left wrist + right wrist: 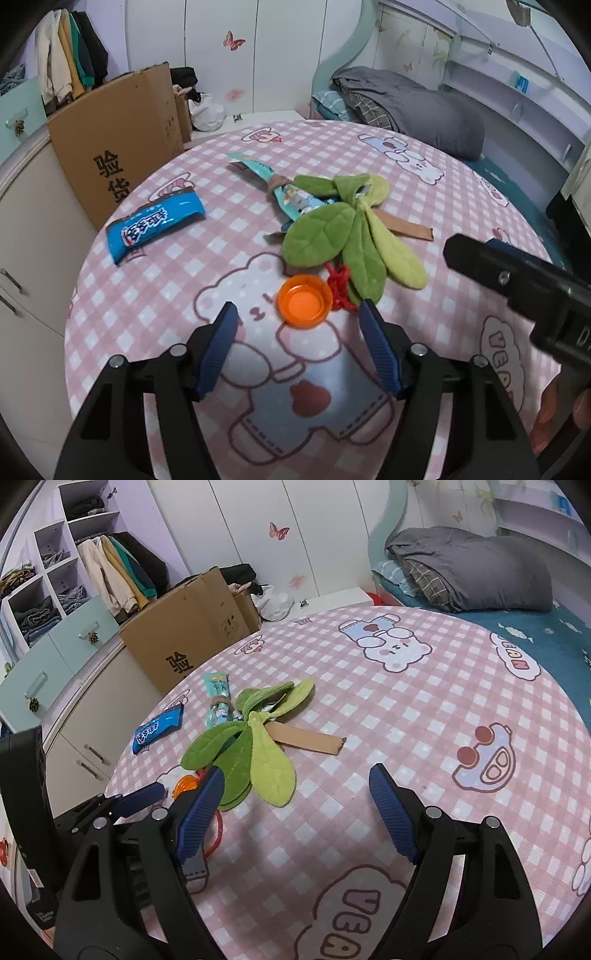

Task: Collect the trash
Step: 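Grasp the orange cap with the left gripper while the right grasps the green leaf toy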

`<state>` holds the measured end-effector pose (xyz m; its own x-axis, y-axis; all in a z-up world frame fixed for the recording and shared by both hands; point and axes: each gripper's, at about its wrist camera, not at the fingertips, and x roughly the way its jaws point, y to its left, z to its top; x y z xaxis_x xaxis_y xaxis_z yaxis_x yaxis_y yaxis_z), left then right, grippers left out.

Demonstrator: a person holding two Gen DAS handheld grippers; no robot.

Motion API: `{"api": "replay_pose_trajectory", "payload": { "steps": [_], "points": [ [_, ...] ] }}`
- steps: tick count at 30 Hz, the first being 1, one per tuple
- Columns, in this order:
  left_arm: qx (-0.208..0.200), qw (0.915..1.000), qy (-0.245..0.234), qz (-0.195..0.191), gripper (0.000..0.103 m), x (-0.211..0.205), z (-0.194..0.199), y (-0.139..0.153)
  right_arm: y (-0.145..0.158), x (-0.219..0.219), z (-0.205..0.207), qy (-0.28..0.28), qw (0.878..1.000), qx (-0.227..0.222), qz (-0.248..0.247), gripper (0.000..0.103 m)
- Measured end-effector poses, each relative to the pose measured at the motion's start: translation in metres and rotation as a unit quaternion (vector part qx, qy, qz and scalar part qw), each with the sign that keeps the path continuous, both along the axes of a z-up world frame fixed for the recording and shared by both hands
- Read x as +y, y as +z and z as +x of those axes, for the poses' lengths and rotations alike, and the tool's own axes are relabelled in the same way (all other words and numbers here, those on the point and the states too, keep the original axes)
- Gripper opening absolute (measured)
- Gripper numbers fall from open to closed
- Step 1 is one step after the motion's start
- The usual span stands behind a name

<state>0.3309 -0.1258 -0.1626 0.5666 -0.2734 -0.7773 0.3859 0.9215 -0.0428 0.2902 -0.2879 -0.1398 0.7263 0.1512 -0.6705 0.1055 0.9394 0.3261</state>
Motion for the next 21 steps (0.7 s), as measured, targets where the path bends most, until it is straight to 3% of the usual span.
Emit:
{"api": "replay_pose_trajectory", "payload": {
  "steps": [4, 5, 14, 21],
  "points": [
    [-0.002, 0.9999, 0.008, 0.014, 0.045, -0.005, 0.006, -0.002, -0.001, 0.000, 0.003, 0.000, 1.000, 0.002, 0.001, 0.079],
    [-0.004, 0.9999, 0.006, 0.015, 0.030, -0.007, 0.007, -0.002, -0.002, 0.000, 0.004, 0.000, 1.000, 0.003, 0.000, 0.079],
    [-0.023, 0.9974, 0.061, -0.031, 0.028, 0.040, 0.001, 0.014, 0.003, 0.006, 0.011, 0.010, 1.000, 0.003, -0.011, 0.079],
    [-0.036, 0.9919, 0.111, -0.051, 0.028, 0.088, 0.000, 0.026, 0.001, 0.038, 0.031, 0.044, 0.998, 0.022, -0.051, 0.079]
  ]
}}
